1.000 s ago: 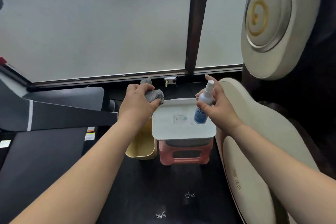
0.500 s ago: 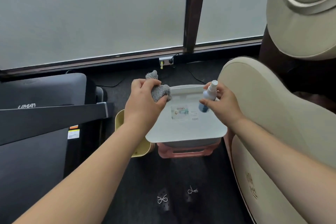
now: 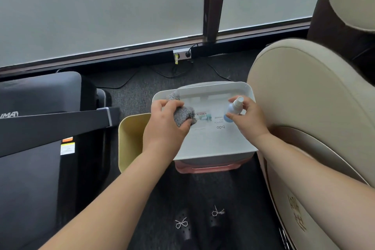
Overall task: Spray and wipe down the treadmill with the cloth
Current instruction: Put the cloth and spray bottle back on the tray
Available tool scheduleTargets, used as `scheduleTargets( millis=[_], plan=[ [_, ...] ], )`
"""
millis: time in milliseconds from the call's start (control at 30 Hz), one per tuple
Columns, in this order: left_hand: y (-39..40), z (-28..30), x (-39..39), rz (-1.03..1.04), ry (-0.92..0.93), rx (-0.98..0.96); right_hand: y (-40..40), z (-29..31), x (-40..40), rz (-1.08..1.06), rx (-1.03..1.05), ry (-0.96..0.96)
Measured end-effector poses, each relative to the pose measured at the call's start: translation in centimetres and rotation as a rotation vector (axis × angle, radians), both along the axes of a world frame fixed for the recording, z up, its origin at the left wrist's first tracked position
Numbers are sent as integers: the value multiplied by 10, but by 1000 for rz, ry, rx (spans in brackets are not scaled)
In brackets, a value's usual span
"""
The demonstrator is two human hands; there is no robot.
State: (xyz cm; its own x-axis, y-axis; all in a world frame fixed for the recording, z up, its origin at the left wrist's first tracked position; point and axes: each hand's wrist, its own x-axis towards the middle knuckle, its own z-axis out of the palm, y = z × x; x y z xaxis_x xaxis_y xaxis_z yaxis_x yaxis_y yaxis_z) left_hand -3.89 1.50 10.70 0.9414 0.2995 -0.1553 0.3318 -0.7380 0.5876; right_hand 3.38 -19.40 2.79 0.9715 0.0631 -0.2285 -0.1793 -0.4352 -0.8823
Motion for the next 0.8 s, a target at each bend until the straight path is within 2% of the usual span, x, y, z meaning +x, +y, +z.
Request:
scheduleTargets(
  millis=[433,667,800],
  plan=[
    [7,-8,-1,37,-3,-11,-7,-12,-4,98,-94,118],
    [44,-6,-16,160,-18,78,-11,1,-25,-23,-149,60],
    [74,-23,-35,298,93,85,-10,1,-36,-68,-186,64]
  ],
)
